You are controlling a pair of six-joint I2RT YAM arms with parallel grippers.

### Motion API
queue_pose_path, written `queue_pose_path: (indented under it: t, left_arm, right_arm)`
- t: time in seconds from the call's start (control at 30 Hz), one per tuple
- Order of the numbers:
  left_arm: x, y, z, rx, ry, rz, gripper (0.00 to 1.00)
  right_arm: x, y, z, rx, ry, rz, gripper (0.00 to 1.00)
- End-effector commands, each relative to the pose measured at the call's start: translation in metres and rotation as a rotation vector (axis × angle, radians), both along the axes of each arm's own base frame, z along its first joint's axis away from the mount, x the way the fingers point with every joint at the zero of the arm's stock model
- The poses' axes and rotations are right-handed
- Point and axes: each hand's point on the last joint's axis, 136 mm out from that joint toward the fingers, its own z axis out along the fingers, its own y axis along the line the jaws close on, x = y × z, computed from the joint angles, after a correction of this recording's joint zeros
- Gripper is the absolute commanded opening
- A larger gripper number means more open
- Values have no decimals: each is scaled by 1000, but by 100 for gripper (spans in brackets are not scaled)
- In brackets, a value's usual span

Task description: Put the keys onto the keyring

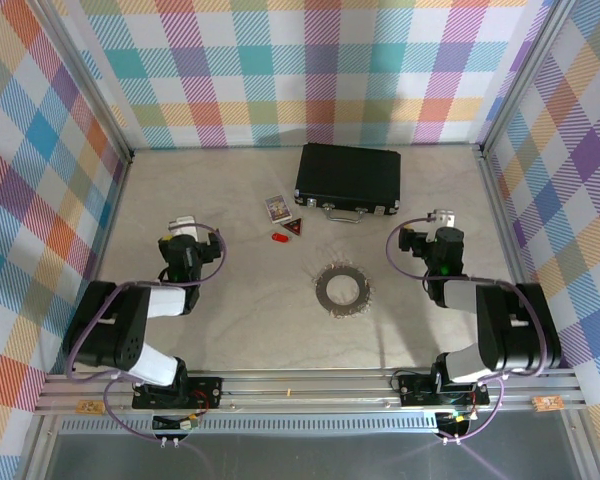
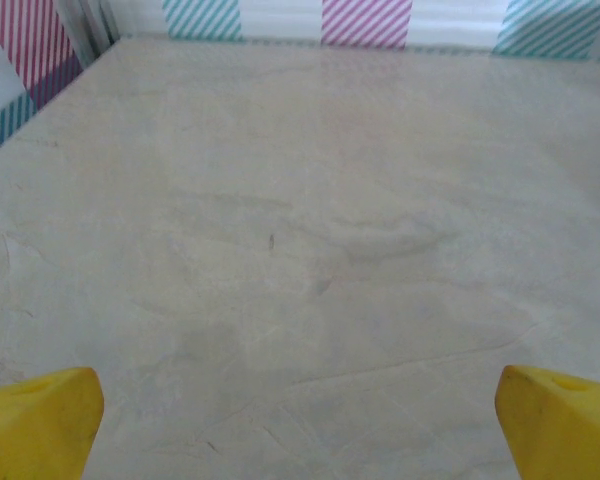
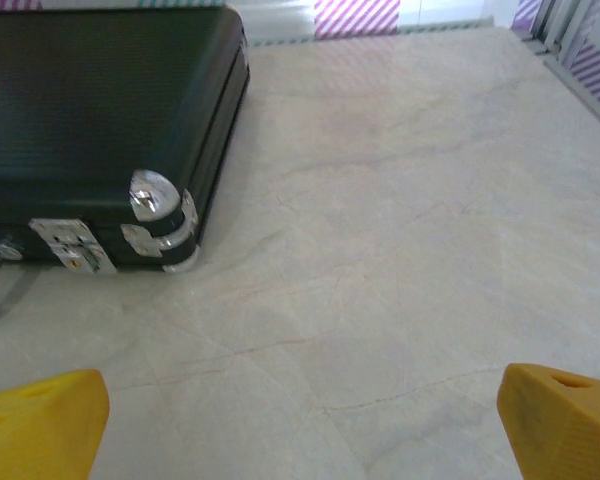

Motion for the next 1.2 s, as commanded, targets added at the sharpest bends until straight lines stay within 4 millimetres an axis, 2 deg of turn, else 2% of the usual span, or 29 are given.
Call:
queue_pose_path:
  t: [0.0,0.1,0.23,0.33,0.47,0.63,0.87,1.07,1.17]
  left_arm:
    - [-2,-4,22,-11,-6,-23,100]
    - [-9,-8,42,-31,-19,-23,100]
    - [-21,-30,63,-97,19,-85,100]
    - [-37,-40,77,-237,40,-69,100]
    - [-56,-54,82,-394,153,-81,100]
    - [-76,-87,84,-492,306,-205,100]
    - [-108,-135,92,-482,445,-395,100]
    - [-120,-174,75,-481,520,-504,100]
    - [-121,-205,66,-512,548,-592,99]
  right_arm:
    - [1,-3,38,-4,-17,-41,99]
    - [-9,-5,56,70,-3,-108,99]
    - [-25,-7,68,193,101,-187,99]
    - [-34,12,76,260,170,-119,99]
    - [-45,42,80,265,225,0,99]
    - [-64,82,71,252,324,151,99]
    - [-94,128,52,243,449,301,99]
    - [-103,156,39,293,542,404,99]
    - [-107,168,34,325,588,454,99]
